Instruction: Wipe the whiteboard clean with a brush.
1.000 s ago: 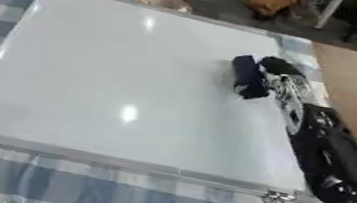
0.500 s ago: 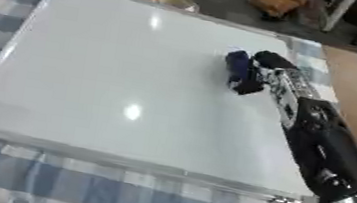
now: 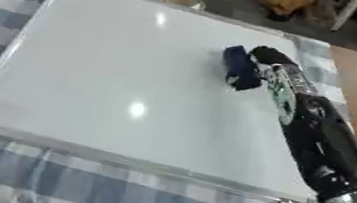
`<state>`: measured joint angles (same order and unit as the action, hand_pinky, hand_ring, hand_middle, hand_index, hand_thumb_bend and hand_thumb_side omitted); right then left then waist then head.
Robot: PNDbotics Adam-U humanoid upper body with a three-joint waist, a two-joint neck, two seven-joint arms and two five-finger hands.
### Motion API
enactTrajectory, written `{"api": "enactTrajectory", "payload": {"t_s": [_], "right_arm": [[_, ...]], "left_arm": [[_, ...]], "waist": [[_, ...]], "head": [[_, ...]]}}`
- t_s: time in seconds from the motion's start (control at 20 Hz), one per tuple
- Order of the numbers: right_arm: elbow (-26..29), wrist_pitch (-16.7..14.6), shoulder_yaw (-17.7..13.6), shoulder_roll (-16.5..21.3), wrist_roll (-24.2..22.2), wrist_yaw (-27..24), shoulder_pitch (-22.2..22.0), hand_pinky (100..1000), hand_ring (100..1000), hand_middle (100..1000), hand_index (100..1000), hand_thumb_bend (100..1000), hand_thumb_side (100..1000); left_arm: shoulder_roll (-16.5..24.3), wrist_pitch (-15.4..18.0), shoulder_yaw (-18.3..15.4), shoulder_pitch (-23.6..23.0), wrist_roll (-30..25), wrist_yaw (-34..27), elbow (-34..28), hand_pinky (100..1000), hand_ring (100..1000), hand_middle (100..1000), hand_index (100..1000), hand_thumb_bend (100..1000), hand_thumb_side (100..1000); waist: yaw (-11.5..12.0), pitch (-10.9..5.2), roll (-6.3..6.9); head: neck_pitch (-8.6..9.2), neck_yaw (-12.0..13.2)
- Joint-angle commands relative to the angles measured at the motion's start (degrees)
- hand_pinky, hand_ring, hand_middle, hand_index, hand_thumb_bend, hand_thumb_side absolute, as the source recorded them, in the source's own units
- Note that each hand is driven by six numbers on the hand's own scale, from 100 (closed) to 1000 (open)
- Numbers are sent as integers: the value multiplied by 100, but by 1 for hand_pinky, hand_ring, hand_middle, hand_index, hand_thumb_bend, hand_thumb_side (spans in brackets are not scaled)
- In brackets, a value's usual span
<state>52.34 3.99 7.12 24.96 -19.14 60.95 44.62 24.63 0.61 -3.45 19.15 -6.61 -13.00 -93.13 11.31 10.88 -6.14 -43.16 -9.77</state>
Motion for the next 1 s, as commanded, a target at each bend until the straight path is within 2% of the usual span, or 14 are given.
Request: {"api": "enactTrajectory", "payload": {"t_s": [0.05,0.4,0.45,0.5,1.0], "right_arm": [[97,42,-32,132,53,50,114,610,583,526,338,117,511],[-17,156,-93,167,116,67,84,611,583,527,340,114,508],[-36,178,-102,174,124,69,77,611,584,527,341,101,478],[-56,201,-112,181,132,69,68,611,583,527,340,114,508],[-192,363,-193,263,177,44,-19,613,584,528,341,111,506]], "left_arm": [[113,16,-50,99,-2,48,-125,547,500,562,686,668,951],[112,19,-54,107,1,53,-130,547,499,561,686,668,951],[112,19,-54,107,1,53,-131,547,499,561,686,668,951],[111,20,-54,107,2,53,-130,547,499,561,686,668,951],[112,22,-56,102,1,55,-122,548,498,560,685,668,951]], "waist": [[23,-57,44],[31,-5,62],[27,-2,66],[22,1,69],[-54,2,87]], "head": [[66,-26],[65,-18],[65,-16],[64,-14],[54,9]]}}
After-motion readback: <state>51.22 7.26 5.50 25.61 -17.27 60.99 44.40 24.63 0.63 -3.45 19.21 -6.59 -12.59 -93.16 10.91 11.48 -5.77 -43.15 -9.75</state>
